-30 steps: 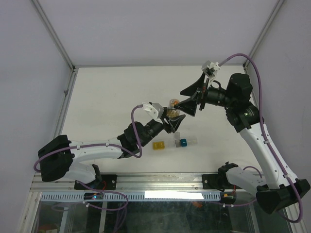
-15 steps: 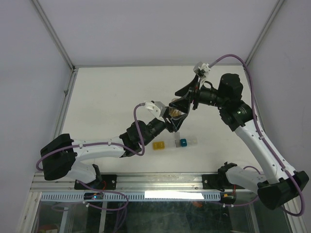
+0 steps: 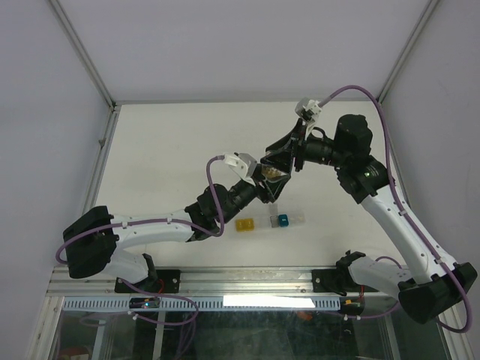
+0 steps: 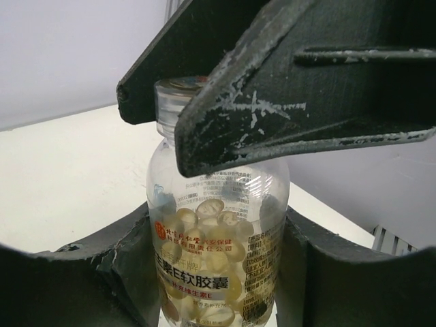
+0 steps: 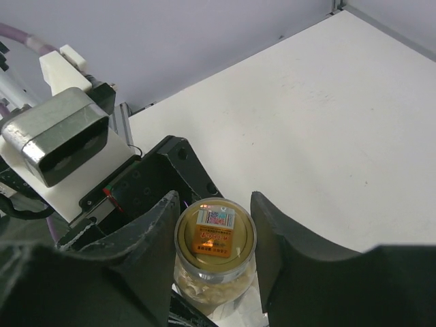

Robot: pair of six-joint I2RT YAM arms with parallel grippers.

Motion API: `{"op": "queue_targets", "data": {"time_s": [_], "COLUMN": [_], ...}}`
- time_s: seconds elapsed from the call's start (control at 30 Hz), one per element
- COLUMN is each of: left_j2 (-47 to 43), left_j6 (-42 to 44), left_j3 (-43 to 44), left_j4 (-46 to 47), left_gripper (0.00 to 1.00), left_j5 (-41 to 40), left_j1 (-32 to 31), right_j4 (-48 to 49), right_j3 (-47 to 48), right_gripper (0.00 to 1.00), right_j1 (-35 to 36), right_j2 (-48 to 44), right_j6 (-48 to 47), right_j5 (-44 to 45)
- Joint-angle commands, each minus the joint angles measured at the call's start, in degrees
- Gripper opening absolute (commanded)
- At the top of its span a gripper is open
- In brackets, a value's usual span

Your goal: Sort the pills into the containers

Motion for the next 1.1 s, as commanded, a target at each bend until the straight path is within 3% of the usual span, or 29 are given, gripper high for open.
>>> {"op": "queue_targets", "data": {"time_s": [0.0, 0.1, 0.2, 0.27, 0.33, 0.43, 0.5, 0.53, 0.6, 0.7, 0.77, 0.8, 0.93, 0.97, 1.07], "left_j2": [-0.7, -1.6, -3.3, -4.6, -5.3, -4.8, -3.0, -1.9, 1.1, 7.2, 10.4, 11.5, 11.9, 10.6, 6.1], "left_j6": [-0.5, -1.1, -2.7, -4.8, -8.0, -9.9, -10.6, -11.3, -15.5, -26.5, -31.8, -32.4, -26.4, -22.8, -9.8], "left_j3": [3.0, 2.4, 1.6, 0.1, -1.5, -0.5, 2.9, 5.0, 8.5, 11.3, 12.9, 13.4, 12.7, 12.0, 9.3], "left_j4": [1.9, 1.9, 0.8, 1.7, 5.8, 10.7, 10.3, 9.0, 12.6, 26.8, 33.6, 34.7, 29.6, 25.8, 10.6], "left_gripper": [0.00, 0.00, 0.00, 0.00, 0.00, 0.00, 0.00, 0.00, 0.00, 0.00, 0.00, 0.00, 0.00, 0.00, 0.00], "left_j5": [1.6, 2.9, 8.0, 17.5, 34.3, 60.9, 75.5, 79.1, 85.0, 88.8, 88.9, 88.6, 84.9, 82.9, 76.1], "left_j1": [-0.7, -0.6, 0.6, 3.7, 9.4, 15.2, 16.2, 16.2, 16.3, 16.3, 16.7, 16.8, 17.0, 17.0, 16.9], "right_j4": [2.9, 3.9, 6.8, 9.5, 16.0, 36.5, 58.2, 69.8, 79.4, 81.0, 77.3, 73.9, 50.2, 38.1, -7.6], "right_j3": [1.4, 1.2, 0.0, -0.9, -2.3, -6.1, -9.3, -10.1, -10.5, -10.3, -10.1, -9.9, -5.5, -2.6, 11.3], "right_gripper": [0.14, 0.00, 0.00, 0.00, 0.00, 0.00, 0.00, 0.00, 0.00, 0.00, 0.00, 0.05, 0.87, 0.98, 1.00], "right_j1": [-0.2, -1.1, -2.1, -2.5, -2.6, -2.6, -2.6, -2.5, -2.0, -2.0, -2.1, -2.4, -5.3, -6.2, -7.8], "right_j2": [-1.0, -1.6, -2.5, -2.7, -2.7, -2.7, -1.7, -1.0, 0.2, 0.1, -0.7, -1.3, -4.6, -5.1, -5.5], "right_j6": [-0.9, 0.7, 2.3, 3.0, 6.3, 21.4, 35.6, 41.5, 48.4, 48.9, 46.4, 44.4, 29.1, 22.9, -9.6], "right_j5": [-1.0, -4.7, -10.1, -16.4, -25.5, -36.8, -39.6, -40.0, -41.1, -41.9, -41.4, -40.6, -38.6, -38.3, -32.8]}}
